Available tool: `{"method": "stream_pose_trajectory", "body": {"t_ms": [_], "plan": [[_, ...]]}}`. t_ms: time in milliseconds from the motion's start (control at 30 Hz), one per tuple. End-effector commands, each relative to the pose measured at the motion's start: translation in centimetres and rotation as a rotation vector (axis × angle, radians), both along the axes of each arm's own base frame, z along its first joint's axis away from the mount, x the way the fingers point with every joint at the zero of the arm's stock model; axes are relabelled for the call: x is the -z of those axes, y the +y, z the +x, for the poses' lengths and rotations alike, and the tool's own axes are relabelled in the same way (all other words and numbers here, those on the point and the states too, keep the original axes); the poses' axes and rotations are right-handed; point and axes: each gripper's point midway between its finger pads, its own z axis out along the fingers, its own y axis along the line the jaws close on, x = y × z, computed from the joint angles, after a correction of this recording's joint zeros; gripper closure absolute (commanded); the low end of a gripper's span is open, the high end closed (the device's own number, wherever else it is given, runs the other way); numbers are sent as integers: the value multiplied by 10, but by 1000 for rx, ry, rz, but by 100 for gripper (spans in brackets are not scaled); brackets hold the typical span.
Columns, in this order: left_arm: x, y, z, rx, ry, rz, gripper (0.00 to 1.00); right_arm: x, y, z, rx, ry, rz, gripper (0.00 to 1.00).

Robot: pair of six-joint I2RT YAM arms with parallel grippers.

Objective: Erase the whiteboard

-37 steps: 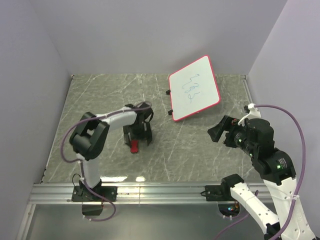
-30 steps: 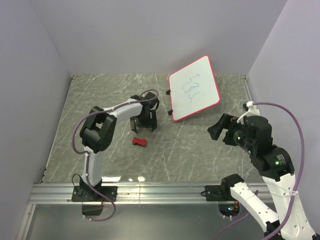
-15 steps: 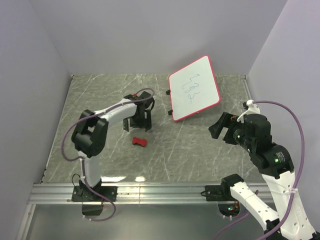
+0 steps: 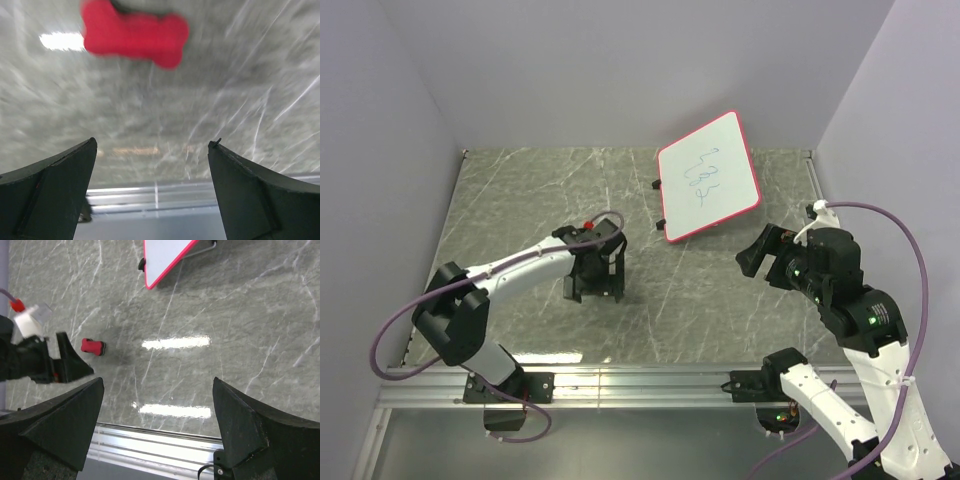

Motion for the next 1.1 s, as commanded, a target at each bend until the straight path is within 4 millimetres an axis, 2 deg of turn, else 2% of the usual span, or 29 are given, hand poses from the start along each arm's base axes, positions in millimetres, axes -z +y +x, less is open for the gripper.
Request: {"method": "stream_pose_trajectory", "body": {"t_ms": [0, 67, 333, 533, 633, 767, 1067], "plan": [[2, -29, -10, -53, 29, -133, 1, -5, 3, 3, -3, -18, 11, 4], [7, -32, -13, -51, 47, -149, 1, -4, 0, 1, 4, -18, 6, 4], [41, -47, 3, -16, 74, -126, 0, -5, -6, -5, 21, -20, -12, 5], [60, -32, 18, -69, 85, -80, 1, -7, -13, -6, 40, -33, -33, 4], [62, -17, 36, -118, 47, -61, 1, -7, -14, -7, 41, -32, -38, 5], [64, -8, 49, -143, 40, -18, 1, -5, -13, -7, 37, -29, -38, 5], [63, -20, 74, -118, 17, -17, 0, -2, -9, -3, 28, -16, -32, 5]]}}
